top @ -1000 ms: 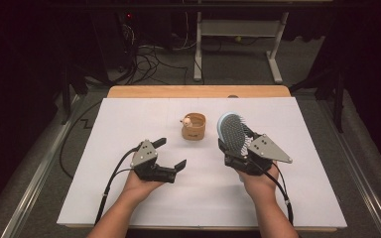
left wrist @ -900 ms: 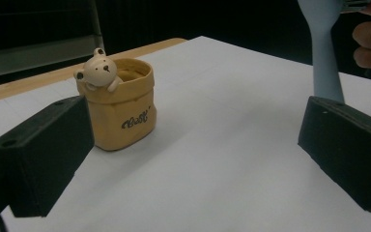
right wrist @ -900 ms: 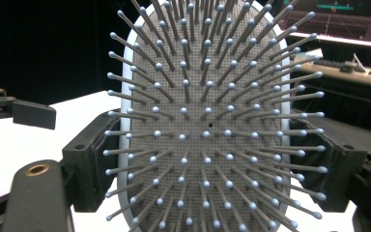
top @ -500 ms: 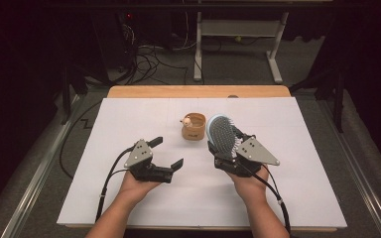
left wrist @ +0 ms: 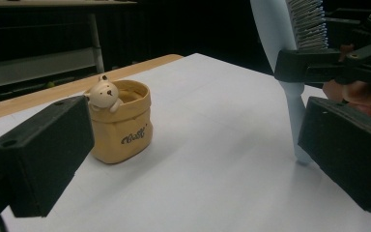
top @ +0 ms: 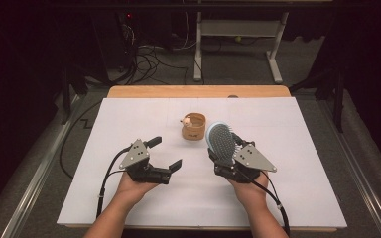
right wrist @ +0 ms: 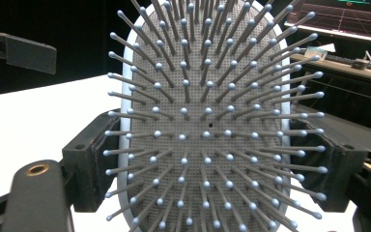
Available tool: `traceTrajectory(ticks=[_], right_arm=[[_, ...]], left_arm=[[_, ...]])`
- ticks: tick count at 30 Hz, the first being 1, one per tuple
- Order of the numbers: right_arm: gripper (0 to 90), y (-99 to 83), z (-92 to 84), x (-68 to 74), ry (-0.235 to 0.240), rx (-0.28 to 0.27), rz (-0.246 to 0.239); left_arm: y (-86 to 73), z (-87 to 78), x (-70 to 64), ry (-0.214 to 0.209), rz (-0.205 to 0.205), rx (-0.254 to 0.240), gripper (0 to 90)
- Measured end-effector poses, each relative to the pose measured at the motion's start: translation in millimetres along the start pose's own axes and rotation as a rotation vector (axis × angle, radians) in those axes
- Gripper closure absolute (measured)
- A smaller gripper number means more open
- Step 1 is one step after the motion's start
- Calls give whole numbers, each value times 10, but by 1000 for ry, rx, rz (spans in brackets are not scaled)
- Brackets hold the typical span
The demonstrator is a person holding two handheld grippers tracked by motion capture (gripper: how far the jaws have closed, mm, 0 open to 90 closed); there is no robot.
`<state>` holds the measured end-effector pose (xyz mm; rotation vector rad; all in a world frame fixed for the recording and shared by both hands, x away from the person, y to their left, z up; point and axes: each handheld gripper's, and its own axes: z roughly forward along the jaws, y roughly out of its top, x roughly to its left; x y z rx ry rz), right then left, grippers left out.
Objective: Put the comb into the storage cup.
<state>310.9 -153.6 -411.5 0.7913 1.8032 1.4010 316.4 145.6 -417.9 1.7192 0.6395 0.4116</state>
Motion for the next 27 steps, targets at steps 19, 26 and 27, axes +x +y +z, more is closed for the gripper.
traceTrajectory(ticks=[19,26,27], right_arm=[[208,-10,80,251,45,-1,-65],[208,0,98,341,57,-15,-85],[208,0,98,341,57,-15,-85]], left_arm=[[95,-25,-101,-16,12,-2,0],[138,-32,-148,-33,10,-11,0],[143,-28,-156,-35,9,-12,0]])
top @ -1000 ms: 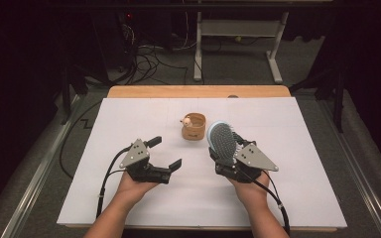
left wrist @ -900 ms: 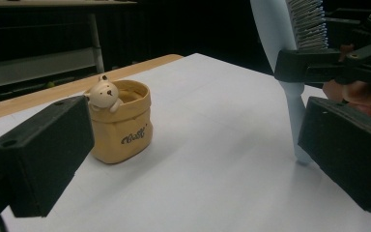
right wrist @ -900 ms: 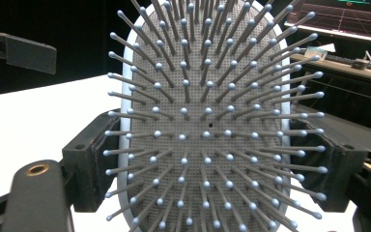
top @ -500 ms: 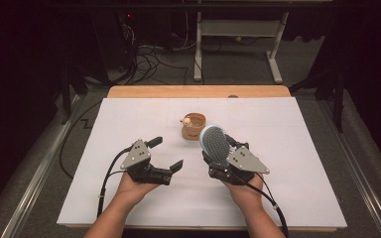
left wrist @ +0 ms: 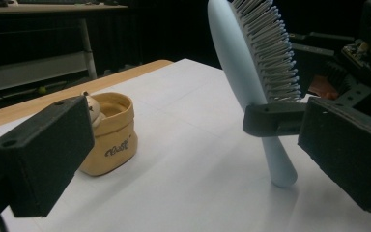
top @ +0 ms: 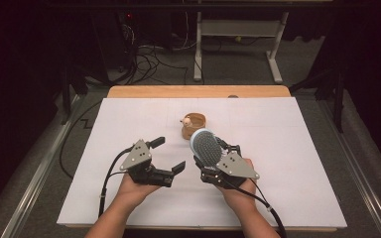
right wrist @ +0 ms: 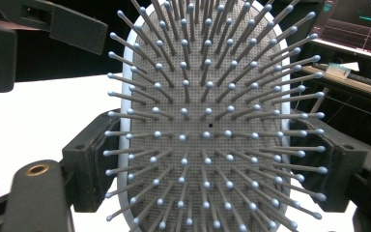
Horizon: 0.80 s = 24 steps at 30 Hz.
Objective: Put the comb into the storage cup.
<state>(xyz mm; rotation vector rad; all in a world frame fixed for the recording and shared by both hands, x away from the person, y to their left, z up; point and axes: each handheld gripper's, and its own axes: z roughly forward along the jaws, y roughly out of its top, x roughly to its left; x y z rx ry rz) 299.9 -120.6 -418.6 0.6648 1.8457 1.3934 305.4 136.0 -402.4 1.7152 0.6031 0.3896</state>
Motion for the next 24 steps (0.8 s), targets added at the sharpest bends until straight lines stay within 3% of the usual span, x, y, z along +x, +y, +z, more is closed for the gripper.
traceTrajectory(ticks=[10,24], right_arm=[[207,37,33,141,38,0,-45],[207,88,18,257,71,-7,-60]], left_arm=[[77,7,-76,-25,-4,-13,8],[100,37,-139,-37,-14,-3,14]])
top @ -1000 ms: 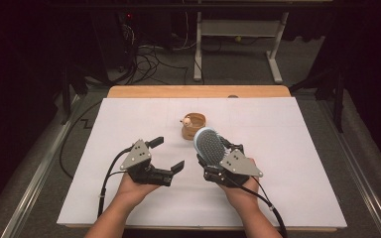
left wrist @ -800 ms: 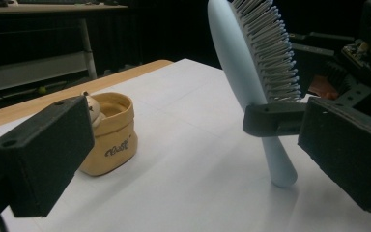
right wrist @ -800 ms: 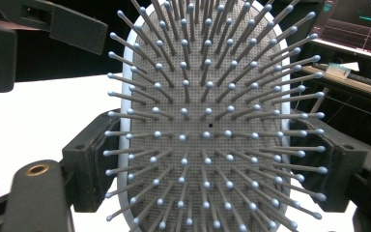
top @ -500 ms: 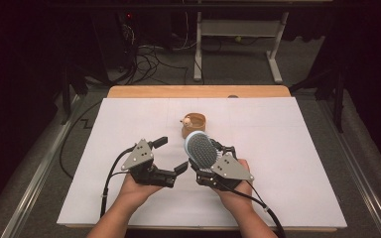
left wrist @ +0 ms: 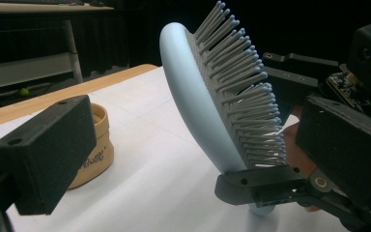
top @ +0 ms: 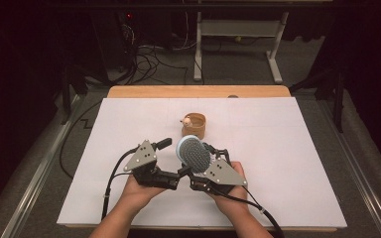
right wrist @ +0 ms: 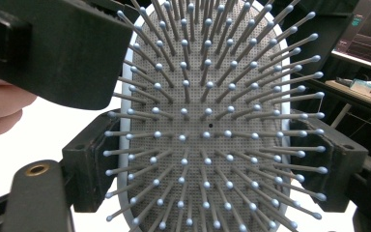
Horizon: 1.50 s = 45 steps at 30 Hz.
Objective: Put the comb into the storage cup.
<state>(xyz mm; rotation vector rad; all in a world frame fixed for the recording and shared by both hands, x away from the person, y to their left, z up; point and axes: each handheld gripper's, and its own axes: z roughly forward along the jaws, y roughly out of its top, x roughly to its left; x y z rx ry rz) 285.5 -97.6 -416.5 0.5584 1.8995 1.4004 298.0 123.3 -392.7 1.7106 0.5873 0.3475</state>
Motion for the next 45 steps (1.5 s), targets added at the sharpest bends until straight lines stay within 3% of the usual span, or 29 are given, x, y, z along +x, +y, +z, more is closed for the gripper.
traceTrajectory(ticks=[16,28,36,45], right_arm=[[207,18,12,88,10,-6,-28],[207,0,31,122,18,0,-36],[207,14,39,155,24,-3,-47],[207,18,42,171,22,-2,-47]], left_arm=[[13,-32,16,-10,-28,-7,32],[4,-23,22,-36,-53,-11,149],[2,-20,21,-52,-70,-15,174],[-10,-14,3,-53,-55,-22,260]])
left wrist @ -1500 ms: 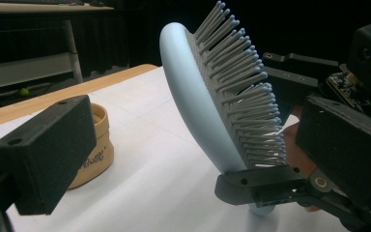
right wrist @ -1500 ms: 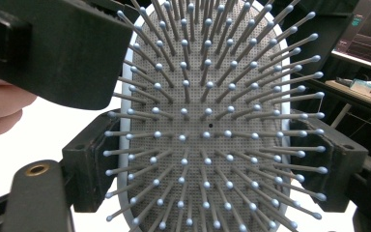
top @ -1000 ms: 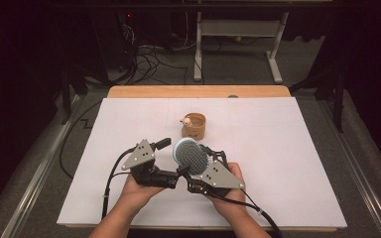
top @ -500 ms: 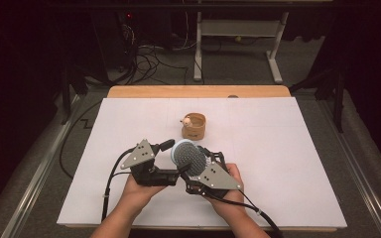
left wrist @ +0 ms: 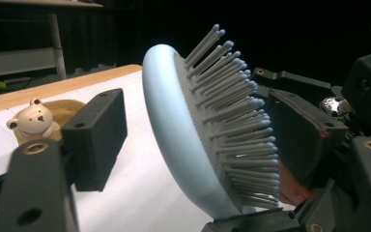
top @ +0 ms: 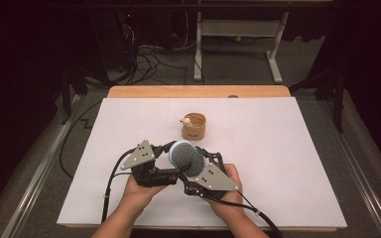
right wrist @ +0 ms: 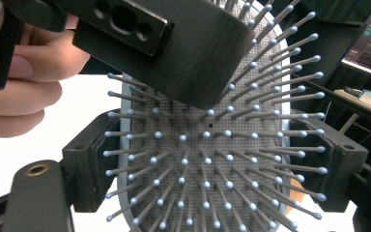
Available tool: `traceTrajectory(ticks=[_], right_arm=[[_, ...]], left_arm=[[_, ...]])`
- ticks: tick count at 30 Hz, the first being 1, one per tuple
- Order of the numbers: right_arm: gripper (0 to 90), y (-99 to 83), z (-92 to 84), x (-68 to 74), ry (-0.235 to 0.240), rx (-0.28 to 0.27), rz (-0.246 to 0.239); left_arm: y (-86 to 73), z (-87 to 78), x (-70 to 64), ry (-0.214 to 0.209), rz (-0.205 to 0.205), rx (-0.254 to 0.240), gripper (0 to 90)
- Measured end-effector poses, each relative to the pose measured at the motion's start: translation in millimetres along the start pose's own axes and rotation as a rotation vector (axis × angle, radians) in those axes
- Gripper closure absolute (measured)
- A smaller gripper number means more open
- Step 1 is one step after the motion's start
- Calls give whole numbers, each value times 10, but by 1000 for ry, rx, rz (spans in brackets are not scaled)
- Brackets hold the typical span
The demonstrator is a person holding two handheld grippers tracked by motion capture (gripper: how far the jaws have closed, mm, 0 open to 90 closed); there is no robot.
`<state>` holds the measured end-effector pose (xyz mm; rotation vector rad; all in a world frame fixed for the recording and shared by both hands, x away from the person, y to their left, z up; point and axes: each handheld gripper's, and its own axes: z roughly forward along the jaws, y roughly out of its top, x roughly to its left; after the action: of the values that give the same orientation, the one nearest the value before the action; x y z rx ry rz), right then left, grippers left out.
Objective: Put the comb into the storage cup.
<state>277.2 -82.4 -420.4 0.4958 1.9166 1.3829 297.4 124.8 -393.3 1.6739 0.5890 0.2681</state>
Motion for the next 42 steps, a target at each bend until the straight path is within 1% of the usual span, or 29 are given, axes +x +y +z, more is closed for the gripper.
traceTrajectory(ticks=[4,7,9,10,12,15,17,20,22,28,31,33,37,42], right_arm=[[207,-4,5,1,-5,5,-3],[207,-5,10,2,-5,8,-5],[207,-4,11,2,-6,7,-9],[207,-3,12,2,-5,12,-11],[207,-3,16,2,-7,10,-13],[207,-1,16,4,-9,9,-15],[207,7,15,11,-12,8,-17],[207,10,14,17,-13,12,-20],[207,9,17,18,-16,13,-24],[207,19,12,29,-25,10,-30],[207,20,11,31,-28,12,-38],[207,21,12,33,-29,12,-38],[207,29,11,41,-40,8,-45],[206,39,6,48,-47,4,-53]], left_arm=[[-16,8,0,-16,3,-4,312],[-20,7,-11,-19,14,-5,379],[-19,7,-7,-21,9,-4,382],[-16,3,1,-23,-2,-1,393],[-16,2,1,-24,-9,-4,404],[-13,-5,4,-24,-9,-4,415],[-12,-14,3,-25,-18,-11,441],[-1,-22,-9,-15,-15,-6,463],[7,-24,-13,-11,-27,-3,476],[27,-34,-29,-5,-23,2,495],[35,-38,-39,1,-9,7,505],[36,-40,-42,2,-8,7,512],[38,-46,-65,11,5,-6,528],[40,-53,-80,15,4,-18,543]])
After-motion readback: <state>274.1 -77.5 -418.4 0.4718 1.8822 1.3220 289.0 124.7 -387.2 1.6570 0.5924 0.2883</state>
